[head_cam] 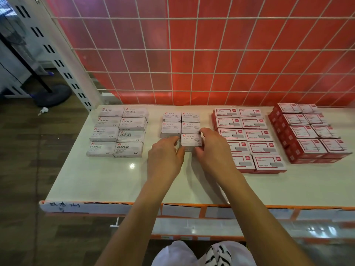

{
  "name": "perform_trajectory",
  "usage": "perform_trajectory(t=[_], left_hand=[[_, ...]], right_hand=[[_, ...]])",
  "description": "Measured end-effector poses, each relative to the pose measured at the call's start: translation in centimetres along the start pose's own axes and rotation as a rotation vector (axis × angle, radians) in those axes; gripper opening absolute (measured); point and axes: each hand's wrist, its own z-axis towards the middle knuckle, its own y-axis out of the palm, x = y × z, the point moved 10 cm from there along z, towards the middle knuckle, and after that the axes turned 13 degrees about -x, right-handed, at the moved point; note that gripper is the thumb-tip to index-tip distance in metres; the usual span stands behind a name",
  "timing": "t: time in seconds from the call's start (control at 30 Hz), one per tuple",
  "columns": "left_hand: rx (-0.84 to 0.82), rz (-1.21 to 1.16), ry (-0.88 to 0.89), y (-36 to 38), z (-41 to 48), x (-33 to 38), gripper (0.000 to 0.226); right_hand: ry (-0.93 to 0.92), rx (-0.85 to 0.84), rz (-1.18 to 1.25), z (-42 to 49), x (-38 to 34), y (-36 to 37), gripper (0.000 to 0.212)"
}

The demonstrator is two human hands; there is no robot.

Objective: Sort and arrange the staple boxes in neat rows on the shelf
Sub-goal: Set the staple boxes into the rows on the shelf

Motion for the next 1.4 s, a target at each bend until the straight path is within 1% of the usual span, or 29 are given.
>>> perform_trajectory(t=[0.1,0.23,0.3,0.4,0.5,0.57,0.67,0.8,0.93,1.13,1.23,1.4], left_hand=[[0.081,0.074,0.042,-1.1,-0.7,1.4,0.031],[0.109,0.180,0.088,-1.4,-1.1,3.5,0.037],[0.111,0.198,0.118,-1.1,-1.4,4.7,0.038],[0.127,0.209,0.183,-0.5,-1.6,6.8,0.039],[0.159,0.202,0.275,0.4,-1.9,9.4,0.035],[0.175,0.192,0.337,1.3,-2.0,11.4,0.032],[0.184,0.220,0.417,3.1,-1.8,14.5,0.033],[0.189,0.268,0.536,6.0,-1.8,19.6,0.034],[0.187,0.276,0.603,9.1,-1.7,24.8,0.033],[0.163,0.273,0.617,13.6,-1.3,32.2,0.037],[0.114,0.267,0.613,15.9,-1.2,35.5,0.037],[0.074,0.292,0.663,20.1,-1.5,40.7,0.037]], right_hand=[[-0.002,0.025,-0.026,-0.5,0.0,-0.8,0.043],[-0.026,0.056,-0.060,-1.3,-0.4,-2.0,0.050],[-0.058,0.067,-0.087,-1.9,-0.5,-2.6,0.049],[-0.084,0.048,-0.056,-2.5,0.2,-3.3,0.047],[-0.088,0.083,-0.064,-3.0,1.7,-4.3,0.048],[-0.078,0.112,-0.049,-3.3,3.1,-5.3,0.053],[-0.033,0.158,-0.025,-4.2,5.9,-7.2,0.058],[-0.015,0.231,0.000,-5.8,10.2,-10.7,0.055],[0.012,0.261,-0.037,-6.4,15.1,-14.1,0.050],[0.040,0.317,-0.016,-7.9,21.7,-19.1,0.048],[0.068,0.337,-0.016,-8.6,24.9,-21.2,0.048],[0.088,0.365,-0.019,-10.3,30.5,-24.0,0.050]])
